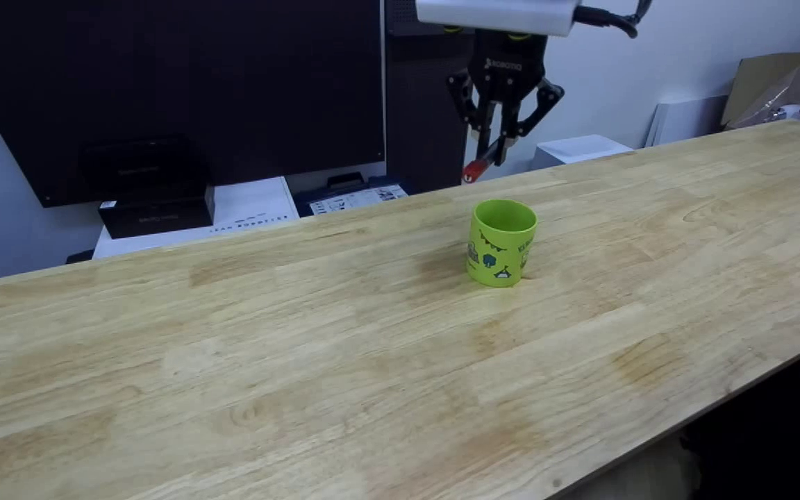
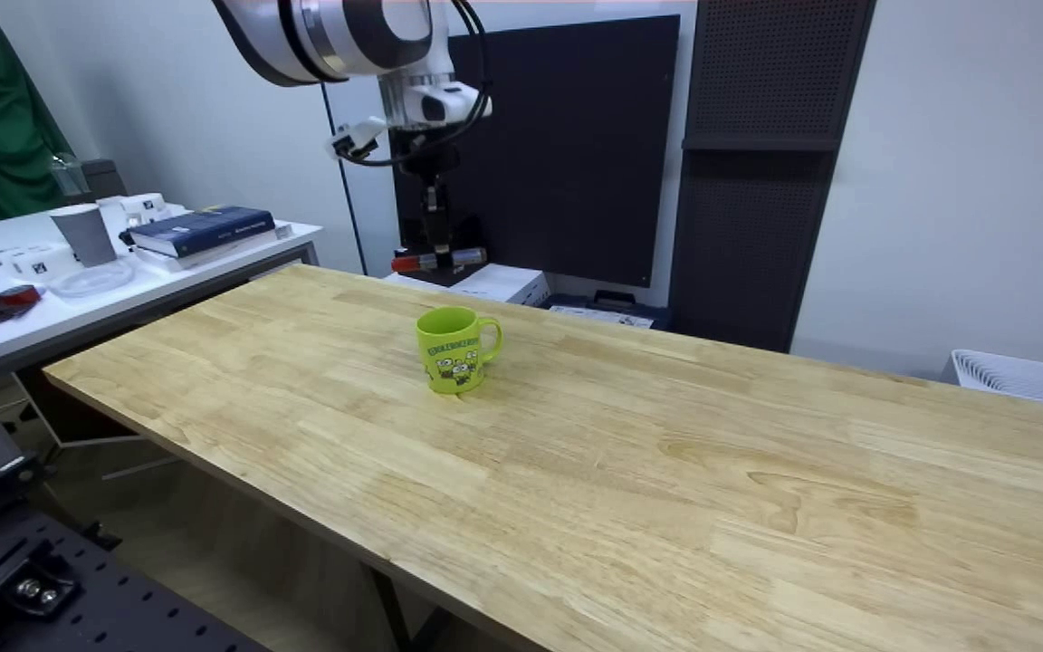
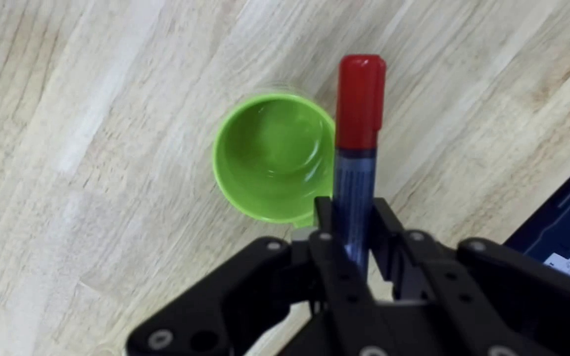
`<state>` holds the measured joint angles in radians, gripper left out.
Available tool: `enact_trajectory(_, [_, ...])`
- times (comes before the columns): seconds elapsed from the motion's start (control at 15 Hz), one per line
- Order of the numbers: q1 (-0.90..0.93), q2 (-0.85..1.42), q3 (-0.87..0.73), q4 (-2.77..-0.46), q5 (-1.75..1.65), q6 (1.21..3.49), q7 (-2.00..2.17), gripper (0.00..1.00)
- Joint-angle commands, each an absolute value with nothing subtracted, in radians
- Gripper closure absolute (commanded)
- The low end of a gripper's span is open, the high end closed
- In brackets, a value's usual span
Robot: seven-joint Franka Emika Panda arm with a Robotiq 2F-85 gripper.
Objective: Place the marker in the mug
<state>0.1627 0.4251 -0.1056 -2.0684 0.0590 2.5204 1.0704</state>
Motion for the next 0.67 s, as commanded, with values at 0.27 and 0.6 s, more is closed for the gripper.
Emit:
enact_trajectory(0.27, [0.105, 0.406, -0.086, -2.179, 0.141, 2.65, 0.956, 0.79])
enact_trajectory(0.6, [0.145, 0.443, -0.123, -2.173, 0.093, 2.738, 1.017, 0.95])
